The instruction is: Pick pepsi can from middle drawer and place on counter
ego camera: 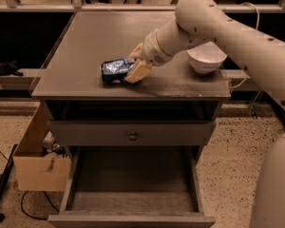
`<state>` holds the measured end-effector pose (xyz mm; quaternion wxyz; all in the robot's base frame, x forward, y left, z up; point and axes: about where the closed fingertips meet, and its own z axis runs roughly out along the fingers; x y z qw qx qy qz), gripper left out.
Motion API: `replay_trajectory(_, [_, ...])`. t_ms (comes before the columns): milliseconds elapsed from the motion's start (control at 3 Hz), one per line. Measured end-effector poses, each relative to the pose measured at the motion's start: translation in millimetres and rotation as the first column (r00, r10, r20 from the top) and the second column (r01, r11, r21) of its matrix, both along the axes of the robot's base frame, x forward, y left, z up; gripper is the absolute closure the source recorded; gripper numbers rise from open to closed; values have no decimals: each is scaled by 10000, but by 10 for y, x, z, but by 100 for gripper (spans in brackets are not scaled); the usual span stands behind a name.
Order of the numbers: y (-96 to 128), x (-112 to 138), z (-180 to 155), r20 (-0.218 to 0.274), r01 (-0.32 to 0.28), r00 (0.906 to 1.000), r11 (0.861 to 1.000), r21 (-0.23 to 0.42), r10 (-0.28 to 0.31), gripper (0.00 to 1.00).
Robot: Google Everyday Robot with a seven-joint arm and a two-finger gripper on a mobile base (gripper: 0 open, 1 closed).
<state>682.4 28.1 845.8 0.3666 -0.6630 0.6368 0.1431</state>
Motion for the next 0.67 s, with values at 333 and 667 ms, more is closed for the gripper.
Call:
replay_trajectory(333, [1,0,0,-1,-1,10000,10000,0,1,58])
replay_trajectory(667, [1,0,0,-1,-1,10000,10000,0,1,35])
